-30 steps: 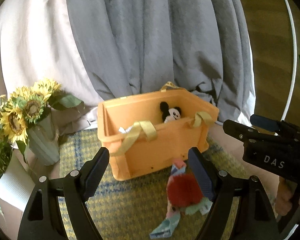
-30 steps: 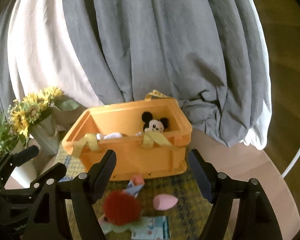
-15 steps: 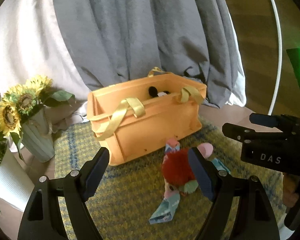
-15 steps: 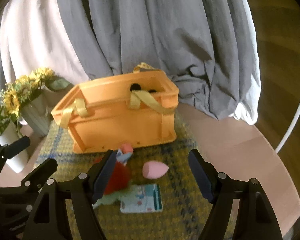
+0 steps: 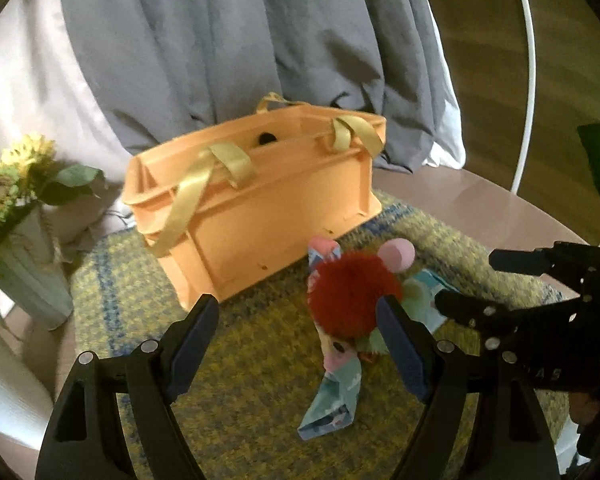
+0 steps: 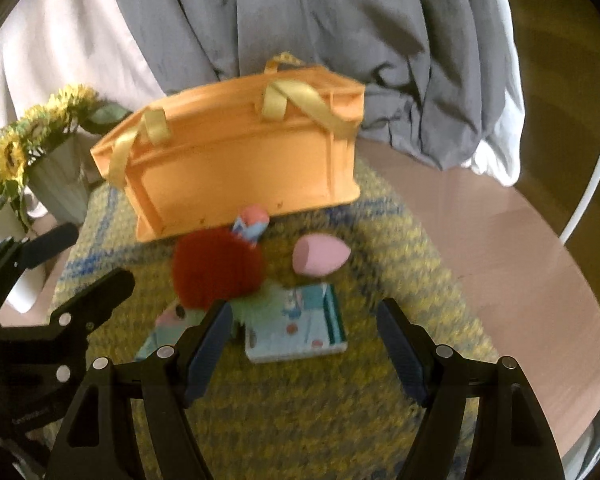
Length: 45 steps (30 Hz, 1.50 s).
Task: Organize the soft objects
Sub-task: 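Move both tools back toward the red pompom doll and tissue pack, then grasp the red pompom doll with the left tool while the right tool grasps the tissue pack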
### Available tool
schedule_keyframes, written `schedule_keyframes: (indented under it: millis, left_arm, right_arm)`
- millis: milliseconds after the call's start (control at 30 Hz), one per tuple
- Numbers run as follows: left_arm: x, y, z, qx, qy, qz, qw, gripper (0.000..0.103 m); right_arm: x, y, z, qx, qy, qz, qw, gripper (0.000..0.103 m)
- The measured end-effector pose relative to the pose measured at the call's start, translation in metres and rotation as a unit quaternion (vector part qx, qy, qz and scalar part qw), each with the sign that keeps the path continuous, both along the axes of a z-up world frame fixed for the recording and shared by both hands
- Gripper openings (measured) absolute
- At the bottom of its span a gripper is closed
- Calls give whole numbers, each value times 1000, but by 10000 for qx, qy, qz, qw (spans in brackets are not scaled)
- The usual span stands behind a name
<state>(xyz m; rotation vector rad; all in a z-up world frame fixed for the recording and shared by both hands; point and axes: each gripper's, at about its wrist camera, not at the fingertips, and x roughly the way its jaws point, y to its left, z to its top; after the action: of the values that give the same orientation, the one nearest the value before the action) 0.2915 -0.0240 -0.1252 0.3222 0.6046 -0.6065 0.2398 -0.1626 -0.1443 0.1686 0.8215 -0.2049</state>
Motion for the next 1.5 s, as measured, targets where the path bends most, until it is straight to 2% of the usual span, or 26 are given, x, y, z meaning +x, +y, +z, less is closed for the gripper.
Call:
schedule_keyframes:
  millis: [267, 533, 667, 767, 900, 1067, 1167, 1267, 1500]
  left_arm:
    - [9, -15, -14, 166, 10, -325, 9993, 79]
    - [26, -25, -22, 56, 373, -663, 9971, 79]
    - [34, -30, -34, -3, 614, -750, 9953, 79]
    - [36, -35, -42, 3, 693, -828, 9942, 70]
    - [43, -40, -47, -63, 812, -844, 9931, 66]
    - [50, -44, -54, -172, 1015, -915, 9905, 52]
    - [52, -46, -57, -297, 1124, -943, 9887, 45]
    - [52, -48, -58, -353, 1115, -928, 9888, 38]
    - [44, -46, -49, -366, 915, -806, 9919, 32]
  right_arm:
    - [2, -3, -29, 158, 371, 5, 9992, 83]
    - [6, 2, -46, 285, 285, 143, 9991, 84]
    - [13, 1, -48, 116, 175, 116, 9997, 84]
    - [17, 0, -50, 76, 157, 111, 9998, 84]
    - [20, -1, -54, 138, 169, 132, 9997, 84]
    - [23, 2, -55, 213, 114, 190, 9995, 84]
    - [24, 1, -55, 190, 110, 118, 9997, 75]
    - [24, -3, -56, 262, 95, 90, 9996, 73]
    - [18, -5, -52, 214, -29, -45, 9998, 72]
